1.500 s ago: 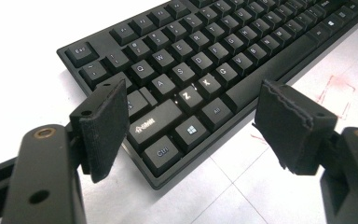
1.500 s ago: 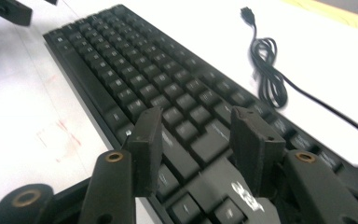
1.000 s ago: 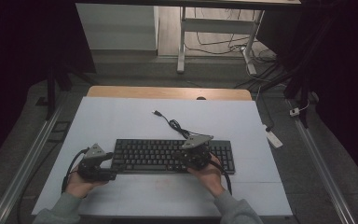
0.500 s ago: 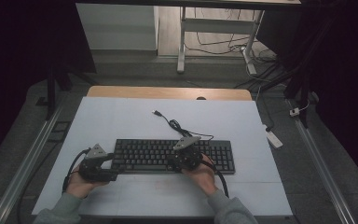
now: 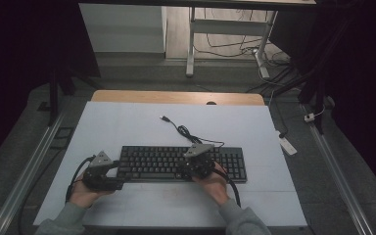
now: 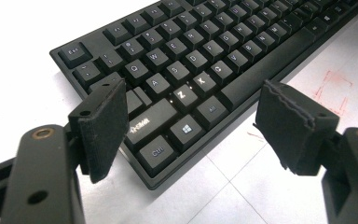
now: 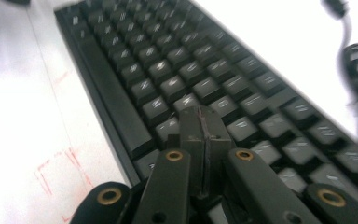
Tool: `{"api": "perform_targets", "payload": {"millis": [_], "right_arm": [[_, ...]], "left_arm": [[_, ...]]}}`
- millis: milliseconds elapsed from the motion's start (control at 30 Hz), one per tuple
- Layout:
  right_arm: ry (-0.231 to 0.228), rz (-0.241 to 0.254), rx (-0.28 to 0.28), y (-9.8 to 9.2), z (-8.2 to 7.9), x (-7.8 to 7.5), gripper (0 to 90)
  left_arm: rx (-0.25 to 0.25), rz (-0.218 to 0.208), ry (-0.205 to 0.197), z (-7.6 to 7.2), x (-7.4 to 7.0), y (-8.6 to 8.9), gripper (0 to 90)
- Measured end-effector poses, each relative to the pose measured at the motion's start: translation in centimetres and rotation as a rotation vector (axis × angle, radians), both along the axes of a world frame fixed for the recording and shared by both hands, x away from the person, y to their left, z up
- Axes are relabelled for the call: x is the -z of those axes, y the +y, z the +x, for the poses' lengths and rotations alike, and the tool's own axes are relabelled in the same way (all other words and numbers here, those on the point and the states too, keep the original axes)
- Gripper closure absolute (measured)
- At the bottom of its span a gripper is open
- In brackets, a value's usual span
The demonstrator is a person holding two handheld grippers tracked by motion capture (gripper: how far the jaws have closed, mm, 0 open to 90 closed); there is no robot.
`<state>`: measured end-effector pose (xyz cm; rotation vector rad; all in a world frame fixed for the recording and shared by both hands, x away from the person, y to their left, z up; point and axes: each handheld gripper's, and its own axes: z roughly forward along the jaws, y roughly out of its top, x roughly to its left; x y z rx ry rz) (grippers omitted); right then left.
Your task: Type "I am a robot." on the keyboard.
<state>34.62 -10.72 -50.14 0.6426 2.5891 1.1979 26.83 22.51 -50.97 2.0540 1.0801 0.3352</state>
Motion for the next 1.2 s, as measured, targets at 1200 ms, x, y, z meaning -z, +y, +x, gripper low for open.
{"api": "perform_targets", "payload": {"millis": [1200], "right_arm": [[-0.096,0.059,0.216,-14.3,-3.2,-0.4,48.2]], "left_arm": [[0.006,0.015,-0.011,-0.2,0.1,-0.2,25.4]]}}
